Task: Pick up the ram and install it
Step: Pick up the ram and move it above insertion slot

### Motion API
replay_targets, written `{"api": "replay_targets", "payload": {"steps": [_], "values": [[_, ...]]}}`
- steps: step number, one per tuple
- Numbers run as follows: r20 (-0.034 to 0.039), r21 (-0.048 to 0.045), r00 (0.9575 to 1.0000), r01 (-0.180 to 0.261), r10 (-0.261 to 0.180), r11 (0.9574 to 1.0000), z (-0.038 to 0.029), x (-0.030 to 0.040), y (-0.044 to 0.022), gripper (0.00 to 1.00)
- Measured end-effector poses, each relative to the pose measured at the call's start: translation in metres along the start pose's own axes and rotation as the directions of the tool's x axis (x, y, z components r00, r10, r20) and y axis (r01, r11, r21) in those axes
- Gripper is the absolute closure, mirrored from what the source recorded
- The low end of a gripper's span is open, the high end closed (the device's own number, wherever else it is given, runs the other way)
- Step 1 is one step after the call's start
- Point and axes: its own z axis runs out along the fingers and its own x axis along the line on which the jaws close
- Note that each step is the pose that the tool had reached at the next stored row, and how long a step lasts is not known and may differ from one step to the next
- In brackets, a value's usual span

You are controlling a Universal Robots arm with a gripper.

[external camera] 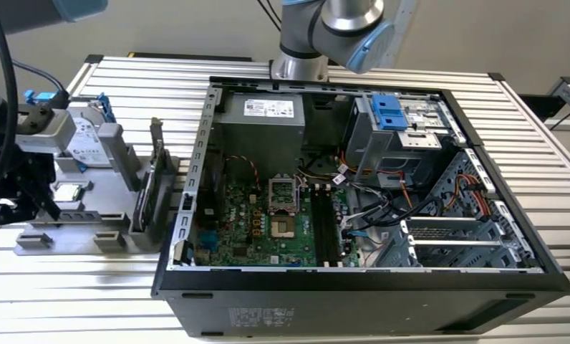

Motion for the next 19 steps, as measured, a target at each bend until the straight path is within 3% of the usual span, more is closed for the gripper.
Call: {"api": "replay_targets", "payload": {"steps": [19], "values": [[-0.0001, -0.0001, 1.0, -0.001, 0.001, 1.0, -0.0184, 0.0, -0.0002, 1.0]]}}
